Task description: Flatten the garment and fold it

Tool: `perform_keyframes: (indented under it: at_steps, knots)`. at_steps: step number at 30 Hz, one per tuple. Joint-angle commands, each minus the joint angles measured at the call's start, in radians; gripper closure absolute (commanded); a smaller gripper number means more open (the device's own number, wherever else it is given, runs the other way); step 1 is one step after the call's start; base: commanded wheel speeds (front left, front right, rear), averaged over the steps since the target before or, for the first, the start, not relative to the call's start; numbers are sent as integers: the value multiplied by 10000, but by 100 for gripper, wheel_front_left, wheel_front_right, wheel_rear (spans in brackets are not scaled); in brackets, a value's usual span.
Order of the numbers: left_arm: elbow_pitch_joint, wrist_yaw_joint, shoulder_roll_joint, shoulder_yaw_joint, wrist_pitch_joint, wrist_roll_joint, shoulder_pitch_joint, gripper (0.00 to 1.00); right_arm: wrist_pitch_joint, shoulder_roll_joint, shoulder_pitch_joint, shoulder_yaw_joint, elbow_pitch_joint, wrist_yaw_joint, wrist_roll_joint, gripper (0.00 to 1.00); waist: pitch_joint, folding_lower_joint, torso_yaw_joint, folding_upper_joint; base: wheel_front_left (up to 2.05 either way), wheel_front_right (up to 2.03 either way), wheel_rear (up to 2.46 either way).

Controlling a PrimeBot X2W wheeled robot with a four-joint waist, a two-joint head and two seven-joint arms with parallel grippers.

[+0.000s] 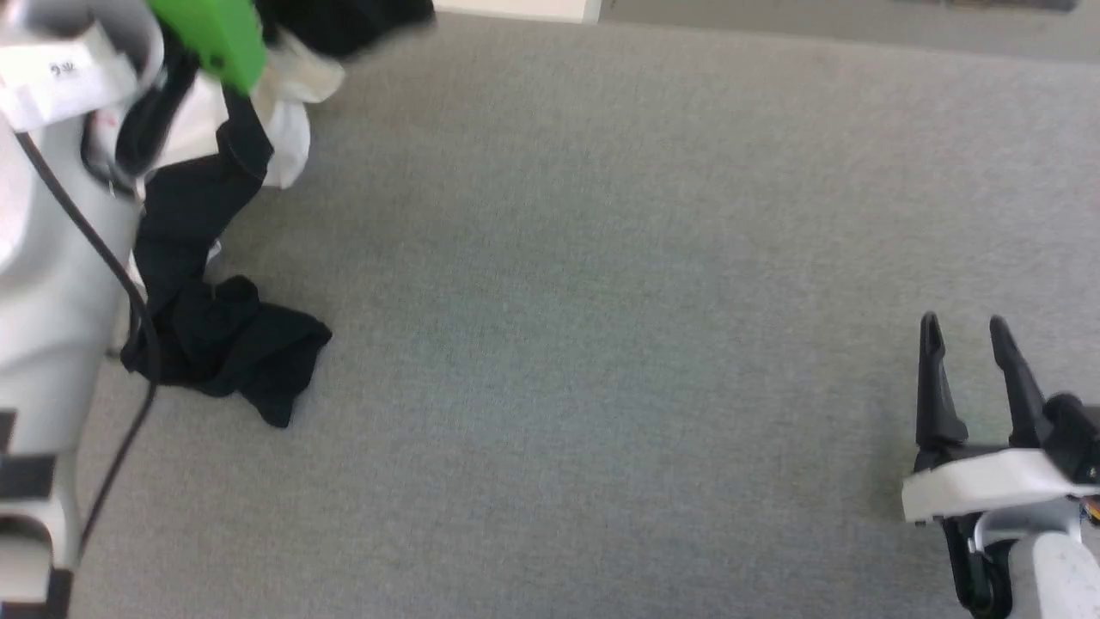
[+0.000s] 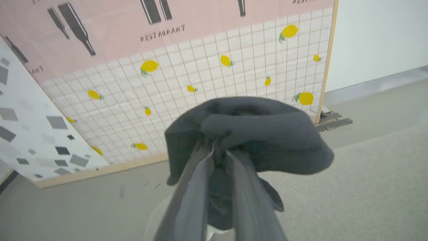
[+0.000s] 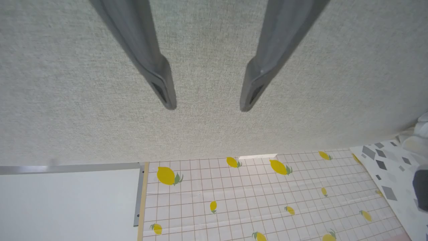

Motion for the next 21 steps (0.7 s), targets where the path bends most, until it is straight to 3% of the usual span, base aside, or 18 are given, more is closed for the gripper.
perform_keyframes:
  at_steps: [1, 13, 21]
  knots:
    - [-174, -67, 36, -225, -268, 15, -621, 100, -100, -6, 154, -66, 110, -15, 74, 0, -777, -1, -580, 0, 0, 0, 0]
    - [353, -53, -961, -1160, -1407, 751, -3892, 100, -186, -6, 304, -96, 565, -15, 616, 0, -1581, -1, -2161, 0, 0, 0, 0]
    - [1308, -62, -1508, -1686, -1626, 870, -5177, 100, -187, -6, 537, 27, 590, -15, 871, 0, -1761, -1, -2728, 0, 0, 0, 0]
